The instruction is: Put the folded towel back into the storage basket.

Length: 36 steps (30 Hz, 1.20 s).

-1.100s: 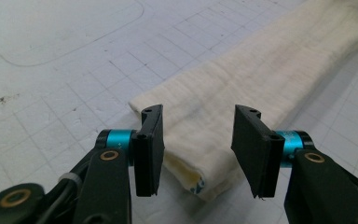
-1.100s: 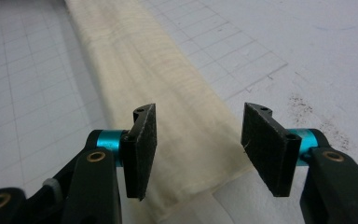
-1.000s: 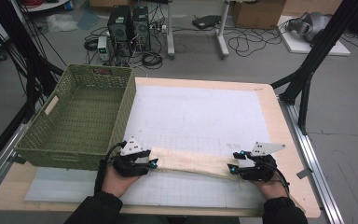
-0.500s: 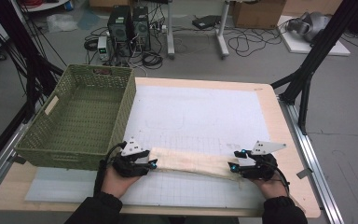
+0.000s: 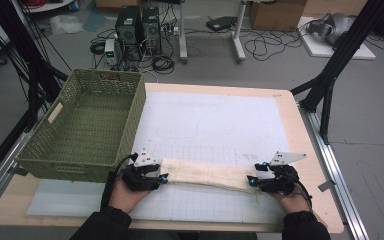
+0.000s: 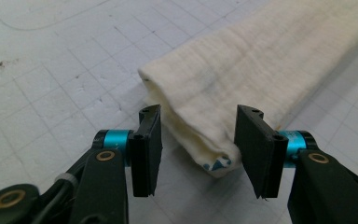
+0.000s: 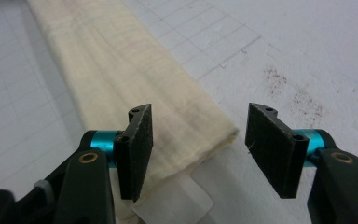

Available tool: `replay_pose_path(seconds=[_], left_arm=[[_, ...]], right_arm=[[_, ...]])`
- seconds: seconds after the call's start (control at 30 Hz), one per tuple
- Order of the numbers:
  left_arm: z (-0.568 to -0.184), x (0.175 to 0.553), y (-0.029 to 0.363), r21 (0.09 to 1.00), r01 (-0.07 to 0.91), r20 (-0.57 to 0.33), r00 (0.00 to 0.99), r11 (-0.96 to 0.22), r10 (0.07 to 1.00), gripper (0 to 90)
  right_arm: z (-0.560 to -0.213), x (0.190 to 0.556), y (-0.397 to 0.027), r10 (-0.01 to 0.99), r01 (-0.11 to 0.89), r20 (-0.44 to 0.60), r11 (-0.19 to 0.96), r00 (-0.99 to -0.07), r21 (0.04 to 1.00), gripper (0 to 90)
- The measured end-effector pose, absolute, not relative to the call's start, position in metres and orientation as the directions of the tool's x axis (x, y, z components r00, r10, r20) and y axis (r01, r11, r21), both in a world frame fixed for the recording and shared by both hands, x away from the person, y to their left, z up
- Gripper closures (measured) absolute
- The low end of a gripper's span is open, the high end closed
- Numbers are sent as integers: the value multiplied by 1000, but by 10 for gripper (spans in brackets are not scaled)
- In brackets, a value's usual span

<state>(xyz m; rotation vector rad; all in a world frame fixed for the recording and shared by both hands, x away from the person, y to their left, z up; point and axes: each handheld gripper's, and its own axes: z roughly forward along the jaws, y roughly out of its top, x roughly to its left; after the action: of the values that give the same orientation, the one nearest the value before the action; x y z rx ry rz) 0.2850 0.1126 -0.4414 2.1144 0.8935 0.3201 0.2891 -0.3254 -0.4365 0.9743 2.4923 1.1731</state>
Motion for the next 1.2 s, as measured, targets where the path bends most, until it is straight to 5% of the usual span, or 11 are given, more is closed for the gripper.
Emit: replay_pose_path(seconds=[0.3,0.43,0.63,1.07,1.2], left_arm=[[-444,284,113,755,517,-124,716,-403,687,620],[-445,281,110,764,509,-128,722,-396,680,767],[-442,273,108,768,513,-102,690,-384,717,828],[-435,240,129,749,568,-116,621,-343,775,832],[-433,237,132,768,554,-116,614,-322,780,738]], right_arm=[[-445,289,-324,652,515,111,471,-750,716,456],[-444,289,-323,633,512,126,475,-764,716,612],[-444,294,-322,588,515,176,479,-789,711,801],[-435,338,-294,558,466,139,502,-818,728,797],[-441,341,-288,578,479,131,505,-805,718,601]])
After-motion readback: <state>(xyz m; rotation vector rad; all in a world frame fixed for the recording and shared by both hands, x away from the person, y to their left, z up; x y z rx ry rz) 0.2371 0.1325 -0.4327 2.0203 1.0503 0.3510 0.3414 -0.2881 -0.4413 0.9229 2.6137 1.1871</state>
